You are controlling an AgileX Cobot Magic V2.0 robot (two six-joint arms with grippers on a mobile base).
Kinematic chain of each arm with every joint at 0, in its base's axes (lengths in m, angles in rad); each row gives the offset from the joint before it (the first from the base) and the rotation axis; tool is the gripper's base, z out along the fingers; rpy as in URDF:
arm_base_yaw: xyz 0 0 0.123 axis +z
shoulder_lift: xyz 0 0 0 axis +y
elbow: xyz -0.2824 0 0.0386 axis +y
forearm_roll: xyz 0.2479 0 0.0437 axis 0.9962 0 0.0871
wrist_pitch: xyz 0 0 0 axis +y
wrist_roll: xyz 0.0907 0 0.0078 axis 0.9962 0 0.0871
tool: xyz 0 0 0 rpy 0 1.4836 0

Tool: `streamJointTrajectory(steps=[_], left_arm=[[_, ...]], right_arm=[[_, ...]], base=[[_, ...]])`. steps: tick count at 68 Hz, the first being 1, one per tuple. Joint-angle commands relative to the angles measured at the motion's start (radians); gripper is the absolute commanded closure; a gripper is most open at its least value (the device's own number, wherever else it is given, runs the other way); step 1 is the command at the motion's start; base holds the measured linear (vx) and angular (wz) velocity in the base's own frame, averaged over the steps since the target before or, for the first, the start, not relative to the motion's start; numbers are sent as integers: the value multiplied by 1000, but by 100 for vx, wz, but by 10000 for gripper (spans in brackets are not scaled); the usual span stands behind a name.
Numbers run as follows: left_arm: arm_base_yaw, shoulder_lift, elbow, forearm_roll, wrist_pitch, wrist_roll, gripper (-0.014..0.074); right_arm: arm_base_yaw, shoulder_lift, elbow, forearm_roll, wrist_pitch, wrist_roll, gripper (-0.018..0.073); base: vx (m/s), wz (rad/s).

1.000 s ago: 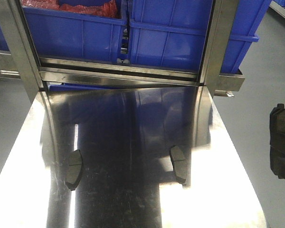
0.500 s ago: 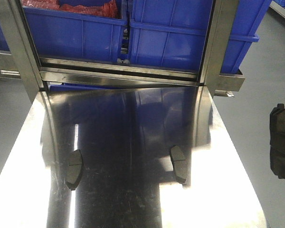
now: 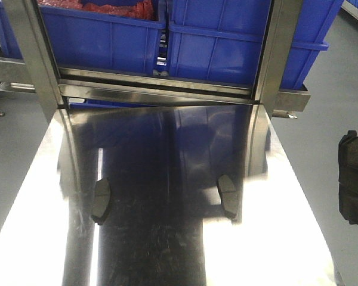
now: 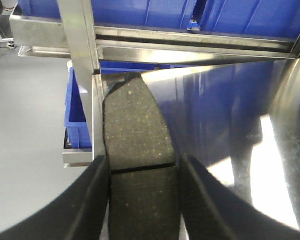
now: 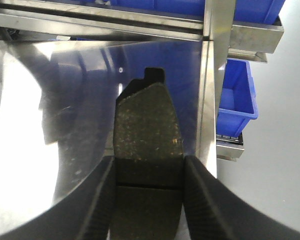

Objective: Move and align brake pads A on conveyor
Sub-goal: 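Lift the brake pad off the table with the right gripper, then drive the base away from the table holding both brake pads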

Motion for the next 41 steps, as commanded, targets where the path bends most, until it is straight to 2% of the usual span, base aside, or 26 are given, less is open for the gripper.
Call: streamJointTrajectory(steps=[1,24,41], left_arm=[[-3,-1,-26,5,-84,-8,566],[-3,-1,-26,5,-84,-8,566],[-3,-2,-26,5,-84,-8,566]], right_arm=[[-4,-5,-31,-10,-90,-1,468],[-4,-5,-31,-9,-89,-1,468],[-4,-5,-31,-7,-89,-1,468]], base=[[-17,9],[-19,11],[-13,32]])
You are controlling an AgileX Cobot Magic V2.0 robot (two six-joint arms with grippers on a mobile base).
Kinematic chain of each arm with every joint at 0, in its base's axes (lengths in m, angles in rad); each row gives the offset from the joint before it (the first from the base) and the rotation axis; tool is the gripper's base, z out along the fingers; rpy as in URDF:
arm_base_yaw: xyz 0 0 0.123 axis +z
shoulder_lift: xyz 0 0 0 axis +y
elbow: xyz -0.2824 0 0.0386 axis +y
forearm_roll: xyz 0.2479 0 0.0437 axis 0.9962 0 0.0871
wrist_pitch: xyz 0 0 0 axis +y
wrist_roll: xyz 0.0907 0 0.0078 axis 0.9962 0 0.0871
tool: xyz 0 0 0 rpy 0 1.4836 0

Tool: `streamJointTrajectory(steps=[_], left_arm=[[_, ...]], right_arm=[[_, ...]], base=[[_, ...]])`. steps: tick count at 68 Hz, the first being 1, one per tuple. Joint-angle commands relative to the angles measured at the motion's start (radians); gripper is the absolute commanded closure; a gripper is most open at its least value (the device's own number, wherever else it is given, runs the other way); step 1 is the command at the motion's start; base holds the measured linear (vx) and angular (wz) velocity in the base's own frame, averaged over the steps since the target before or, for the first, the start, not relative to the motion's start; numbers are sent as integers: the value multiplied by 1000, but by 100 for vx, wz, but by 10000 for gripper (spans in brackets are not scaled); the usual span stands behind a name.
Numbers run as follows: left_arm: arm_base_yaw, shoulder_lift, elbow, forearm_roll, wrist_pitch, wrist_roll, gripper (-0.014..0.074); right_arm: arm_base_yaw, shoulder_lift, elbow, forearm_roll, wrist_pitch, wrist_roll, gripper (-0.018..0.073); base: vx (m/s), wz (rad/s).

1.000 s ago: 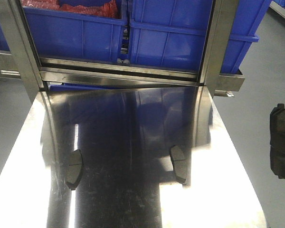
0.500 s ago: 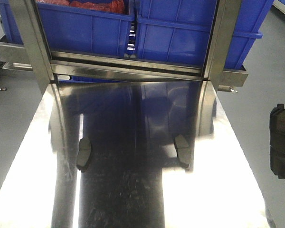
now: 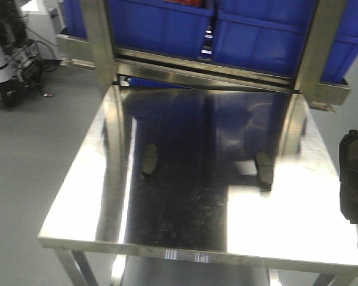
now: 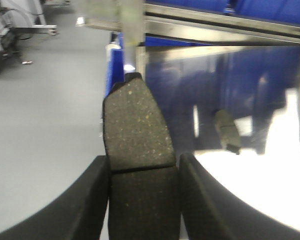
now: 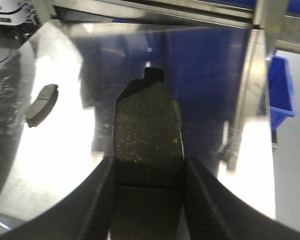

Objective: Move and align brake pads A on conveyor
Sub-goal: 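Drive the base away from the table holding both brake pads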

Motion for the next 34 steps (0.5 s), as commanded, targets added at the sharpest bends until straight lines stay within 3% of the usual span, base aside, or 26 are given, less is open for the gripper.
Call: streamJointTrajectory(steps=[1,34], left_arm=[[-3,-2,-26,5,-84,-8,566],[-3,-2,-26,5,-84,-8,566]], right_arm=[[-4,-5,-31,-7,-89,-1,468],[-4,-5,-31,-7,-82,-1,468]], base=[[-9,39],[-7,53]])
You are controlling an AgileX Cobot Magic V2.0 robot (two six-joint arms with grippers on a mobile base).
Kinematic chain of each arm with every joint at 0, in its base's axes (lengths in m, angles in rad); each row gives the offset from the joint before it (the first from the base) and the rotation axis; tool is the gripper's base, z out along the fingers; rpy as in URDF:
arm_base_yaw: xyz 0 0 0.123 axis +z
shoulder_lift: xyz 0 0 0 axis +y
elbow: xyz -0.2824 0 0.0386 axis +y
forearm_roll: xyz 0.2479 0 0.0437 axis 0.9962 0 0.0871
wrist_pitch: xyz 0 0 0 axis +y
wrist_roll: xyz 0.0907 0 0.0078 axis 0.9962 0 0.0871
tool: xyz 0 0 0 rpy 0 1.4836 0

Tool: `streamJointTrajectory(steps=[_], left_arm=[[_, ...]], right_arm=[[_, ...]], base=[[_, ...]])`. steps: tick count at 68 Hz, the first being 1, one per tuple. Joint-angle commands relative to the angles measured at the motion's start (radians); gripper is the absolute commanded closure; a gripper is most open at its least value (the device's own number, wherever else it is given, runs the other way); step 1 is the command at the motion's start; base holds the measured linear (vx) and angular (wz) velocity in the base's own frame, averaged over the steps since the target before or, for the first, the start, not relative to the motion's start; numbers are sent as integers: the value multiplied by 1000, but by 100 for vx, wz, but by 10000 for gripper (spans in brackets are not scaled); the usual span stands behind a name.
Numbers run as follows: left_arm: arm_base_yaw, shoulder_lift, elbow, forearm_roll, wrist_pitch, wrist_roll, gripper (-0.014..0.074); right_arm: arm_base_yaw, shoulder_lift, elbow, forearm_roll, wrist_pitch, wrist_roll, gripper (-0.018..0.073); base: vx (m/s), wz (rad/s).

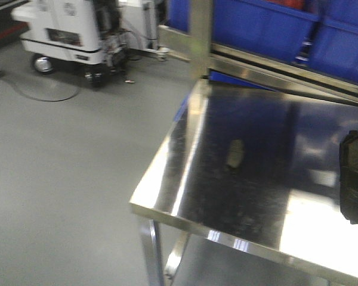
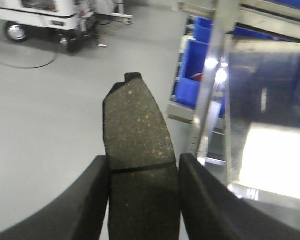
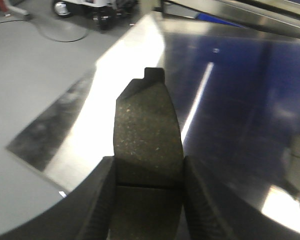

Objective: Move and align brake pads A on conveyor
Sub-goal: 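Drive the base away from the table holding both brake pads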

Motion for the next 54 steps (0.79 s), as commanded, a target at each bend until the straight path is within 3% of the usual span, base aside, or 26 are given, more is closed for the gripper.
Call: streamJointTrajectory(steps=[1,54], left_arm=[[-3,-2,-26,5,-84,-8,566],[-3,-2,-26,5,-77,-8,566]], right_arm=[[-4,-5,-31,-7,-83,-1,468],[-4,-5,-31,-7,-82,-1,468]], base=[[-6,71],[0,70]])
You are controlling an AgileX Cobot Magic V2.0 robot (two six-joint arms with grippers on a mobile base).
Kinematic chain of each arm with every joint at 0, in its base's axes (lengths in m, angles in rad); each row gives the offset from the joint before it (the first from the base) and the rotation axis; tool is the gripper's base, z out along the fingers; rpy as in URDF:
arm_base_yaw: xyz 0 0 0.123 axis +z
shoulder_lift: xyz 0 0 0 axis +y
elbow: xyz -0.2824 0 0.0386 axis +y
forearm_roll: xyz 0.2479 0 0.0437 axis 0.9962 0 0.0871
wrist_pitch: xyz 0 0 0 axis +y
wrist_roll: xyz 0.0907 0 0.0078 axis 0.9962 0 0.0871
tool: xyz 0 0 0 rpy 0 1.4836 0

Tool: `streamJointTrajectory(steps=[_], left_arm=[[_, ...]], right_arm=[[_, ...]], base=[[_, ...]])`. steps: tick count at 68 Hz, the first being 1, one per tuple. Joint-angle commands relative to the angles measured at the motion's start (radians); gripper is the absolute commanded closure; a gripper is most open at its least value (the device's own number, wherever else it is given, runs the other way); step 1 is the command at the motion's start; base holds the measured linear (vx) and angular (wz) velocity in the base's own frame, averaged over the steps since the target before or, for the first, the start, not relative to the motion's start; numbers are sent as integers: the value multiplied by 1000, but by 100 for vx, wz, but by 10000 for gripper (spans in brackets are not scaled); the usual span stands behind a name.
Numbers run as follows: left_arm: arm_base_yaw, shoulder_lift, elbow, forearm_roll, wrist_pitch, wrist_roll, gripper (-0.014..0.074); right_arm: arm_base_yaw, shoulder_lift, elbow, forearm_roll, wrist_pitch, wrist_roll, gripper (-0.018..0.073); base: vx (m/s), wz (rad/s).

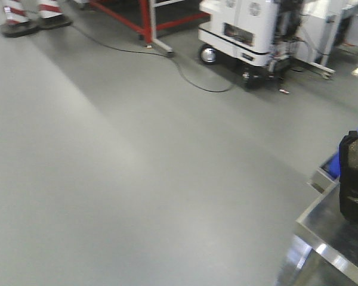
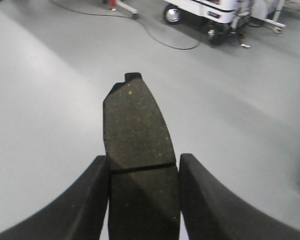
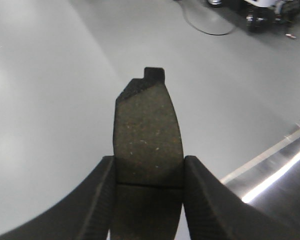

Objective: Move and align brake pads A on conveyor
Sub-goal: 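Drive the base away from the table holding both brake pads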

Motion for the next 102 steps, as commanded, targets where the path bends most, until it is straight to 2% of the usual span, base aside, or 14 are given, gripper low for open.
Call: streamJointTrajectory(steps=[1,54,102], left_arm=[[-3,-2,-26,5,-85,-8,566],[-3,-2,-26,5,-84,-8,566],[-3,-2,-26,5,-84,-8,566]], right_arm=[[-4,-5,-31,-7,-84,-1,468],[-4,-5,-31,-7,-84,-1,468],[-4,-5,-31,-7,-84,-1,468]], base=[[5,62],[8,62],[19,26]])
